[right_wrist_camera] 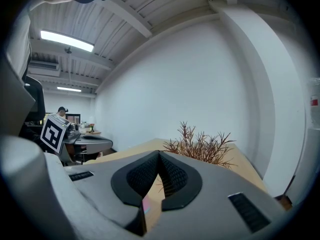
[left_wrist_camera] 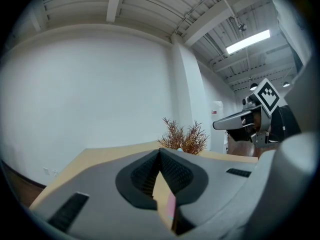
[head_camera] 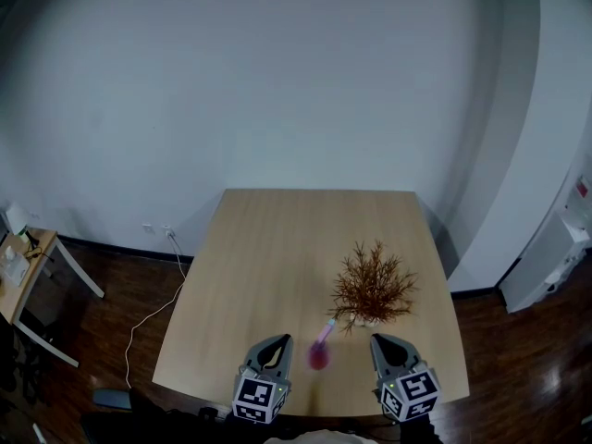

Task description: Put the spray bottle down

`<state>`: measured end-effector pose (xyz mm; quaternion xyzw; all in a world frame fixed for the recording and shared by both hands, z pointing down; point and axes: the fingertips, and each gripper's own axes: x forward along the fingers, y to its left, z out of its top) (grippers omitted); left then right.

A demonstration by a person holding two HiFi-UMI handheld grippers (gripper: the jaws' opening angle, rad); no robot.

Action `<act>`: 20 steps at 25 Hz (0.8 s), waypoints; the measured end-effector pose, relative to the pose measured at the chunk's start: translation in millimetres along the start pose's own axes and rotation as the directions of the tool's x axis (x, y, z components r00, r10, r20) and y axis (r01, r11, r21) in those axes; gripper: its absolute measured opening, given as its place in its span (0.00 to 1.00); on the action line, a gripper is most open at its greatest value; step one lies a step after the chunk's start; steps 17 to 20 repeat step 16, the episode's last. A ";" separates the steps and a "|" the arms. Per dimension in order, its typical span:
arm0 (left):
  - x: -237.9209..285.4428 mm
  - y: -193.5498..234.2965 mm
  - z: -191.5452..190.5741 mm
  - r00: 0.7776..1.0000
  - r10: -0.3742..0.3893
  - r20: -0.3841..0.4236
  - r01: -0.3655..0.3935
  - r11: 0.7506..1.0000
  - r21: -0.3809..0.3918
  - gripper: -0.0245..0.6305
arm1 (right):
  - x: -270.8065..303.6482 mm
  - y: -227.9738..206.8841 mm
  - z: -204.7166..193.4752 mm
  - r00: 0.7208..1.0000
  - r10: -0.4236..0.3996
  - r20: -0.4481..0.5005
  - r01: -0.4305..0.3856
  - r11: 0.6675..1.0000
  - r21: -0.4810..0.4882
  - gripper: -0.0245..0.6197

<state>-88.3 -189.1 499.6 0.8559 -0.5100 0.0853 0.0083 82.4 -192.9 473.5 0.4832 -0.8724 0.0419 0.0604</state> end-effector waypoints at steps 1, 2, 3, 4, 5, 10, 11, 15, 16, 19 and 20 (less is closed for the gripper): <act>0.9 0.3 0.1 1.000 -0.001 -0.001 0.001 1.000 -0.001 0.04 | 1.0 0.0 0.0 1.000 0.002 0.001 -0.002 1.000 -0.001 0.01; 1.5 0.4 0.2 1.000 -0.003 -0.002 0.003 1.000 -0.002 0.04 | 1.8 0.0 0.0 1.000 0.003 0.001 -0.003 1.000 -0.001 0.01; 2.1 0.5 0.4 1.000 -0.006 -0.002 0.006 1.000 -0.004 0.04 | 2.4 -0.2 -0.1 1.000 0.002 0.002 -0.002 1.000 -0.001 0.01; 2.8 0.4 0.7 1.000 -0.009 -0.003 0.009 1.000 -0.006 0.04 | 3.1 -0.5 0.2 1.000 0.002 0.002 -0.002 1.000 -0.001 0.01; 3.7 0.4 1.0 1.000 -0.012 -0.004 0.012 1.000 -0.006 0.04 | 3.8 -0.9 0.7 1.000 0.001 0.003 -0.001 1.000 0.000 0.01; 8.6 -0.5 2.6 1.000 -0.021 -0.014 0.021 1.000 0.003 0.04 | 7.0 -3.6 3.3 1.000 -0.002 0.007 0.002 1.000 0.000 0.01; 9.3 -0.4 2.4 1.000 -0.022 -0.016 0.022 1.000 0.004 0.04 | 7.6 -3.9 3.6 1.000 -0.002 0.008 0.002 1.000 0.000 0.01; 10.8 1.3 0.1 0.999 -0.023 -0.027 0.023 1.000 0.007 0.04 | 9.6 -3.5 3.7 1.000 -0.002 0.010 0.002 1.000 0.001 0.01; 11.1 1.8 -0.5 0.999 -0.024 -0.029 0.024 1.000 0.007 0.04 | 10.0 -3.4 3.4 1.000 -0.002 0.010 0.002 1.000 0.001 0.01; 11.1 1.8 -0.5 0.999 -0.024 -0.029 0.024 1.000 0.007 0.04 | 10.0 -3.4 3.4 1.000 -0.002 0.010 0.002 1.000 0.001 0.01; 11.1 1.8 -0.5 0.999 -0.024 -0.029 0.024 1.000 0.007 0.04 | 10.0 -3.4 3.4 1.000 -0.002 0.010 0.002 1.000 0.001 0.01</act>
